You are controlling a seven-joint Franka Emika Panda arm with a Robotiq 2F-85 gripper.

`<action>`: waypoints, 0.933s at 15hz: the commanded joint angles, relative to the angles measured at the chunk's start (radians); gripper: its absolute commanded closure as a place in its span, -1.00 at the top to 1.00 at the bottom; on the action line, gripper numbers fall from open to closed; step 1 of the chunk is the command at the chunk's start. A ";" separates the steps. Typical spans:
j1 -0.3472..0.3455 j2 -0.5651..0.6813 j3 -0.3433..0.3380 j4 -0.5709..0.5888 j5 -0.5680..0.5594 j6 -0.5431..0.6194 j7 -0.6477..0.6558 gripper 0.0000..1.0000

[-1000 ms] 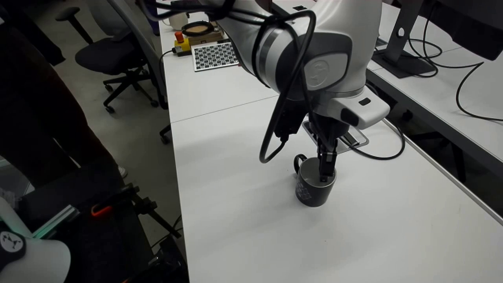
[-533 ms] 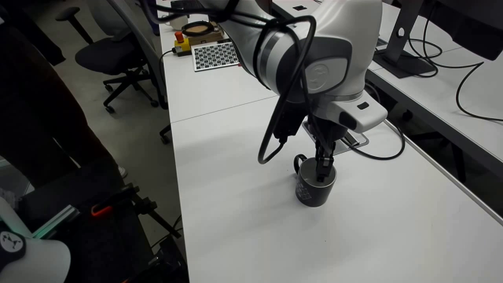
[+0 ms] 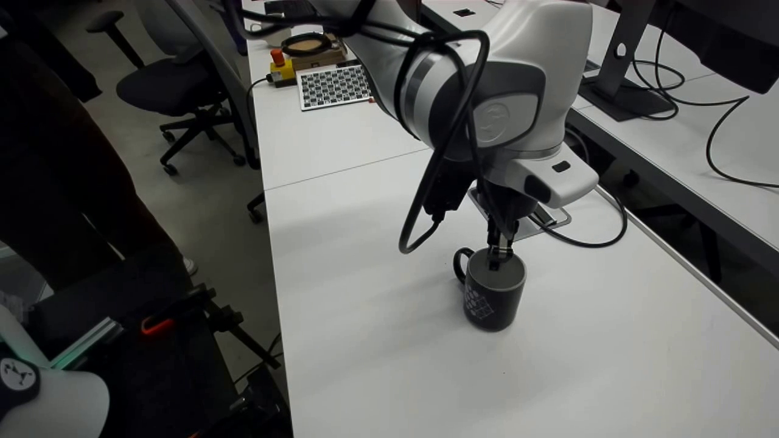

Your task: Move the black cup to the left

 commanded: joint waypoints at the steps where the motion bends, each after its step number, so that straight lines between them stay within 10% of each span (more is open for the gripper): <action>1: -0.003 0.024 0.000 0.039 0.024 -0.030 0.011 -0.96; 14: 0.010 -0.014 0.011 -0.020 0.020 -0.016 -0.011 -0.95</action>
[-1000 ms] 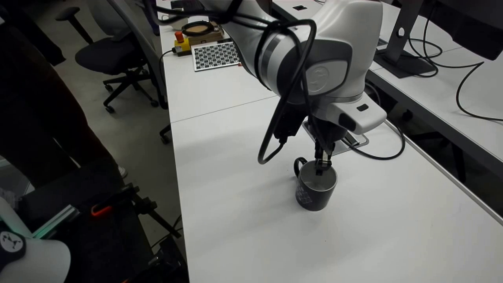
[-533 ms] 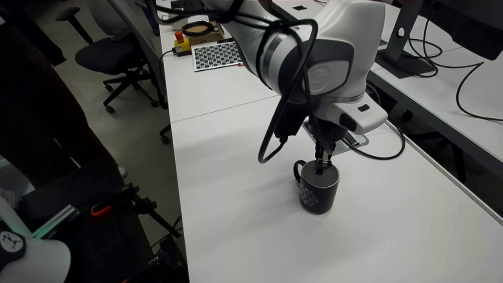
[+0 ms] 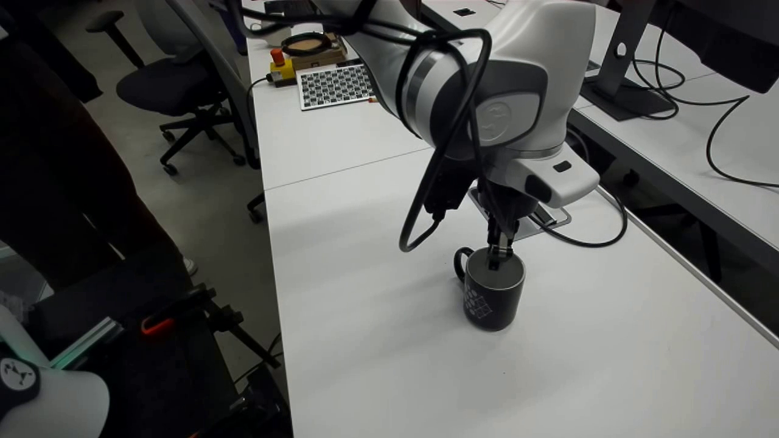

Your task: Move the black cup to the left

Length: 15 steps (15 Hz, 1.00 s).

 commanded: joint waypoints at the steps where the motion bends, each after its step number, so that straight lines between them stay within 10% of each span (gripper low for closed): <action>1: 0.012 -0.024 0.015 -0.035 0.011 -0.001 -0.018 -0.95; 15: 0.108 -0.157 0.052 -0.220 -0.092 0.051 -0.228 -0.95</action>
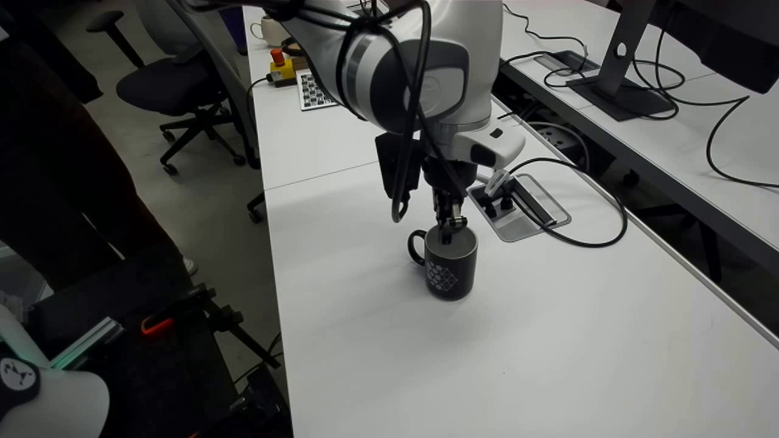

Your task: Move the black cup to the left

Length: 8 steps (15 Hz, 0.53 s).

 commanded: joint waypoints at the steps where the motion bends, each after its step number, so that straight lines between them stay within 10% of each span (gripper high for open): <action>1: 0.016 -0.078 0.008 -0.089 -0.033 0.018 -0.041 -0.95; 8: 0.019 -0.055 0.013 -0.070 -0.049 0.000 -0.030 -0.81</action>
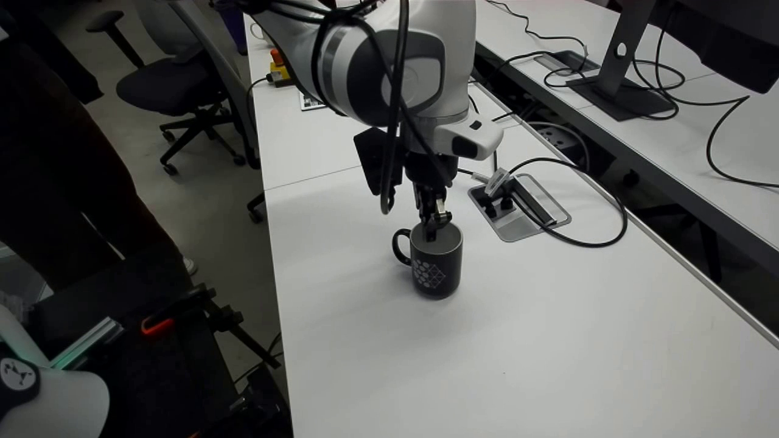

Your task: Move the black cup to the left

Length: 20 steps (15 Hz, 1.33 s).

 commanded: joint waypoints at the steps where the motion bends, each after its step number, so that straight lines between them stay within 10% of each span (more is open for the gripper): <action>1: -0.005 0.000 0.004 0.002 -0.004 -0.003 0.001 -0.81; 20: -0.023 -0.013 0.179 -0.027 0.135 0.065 -0.150 -0.95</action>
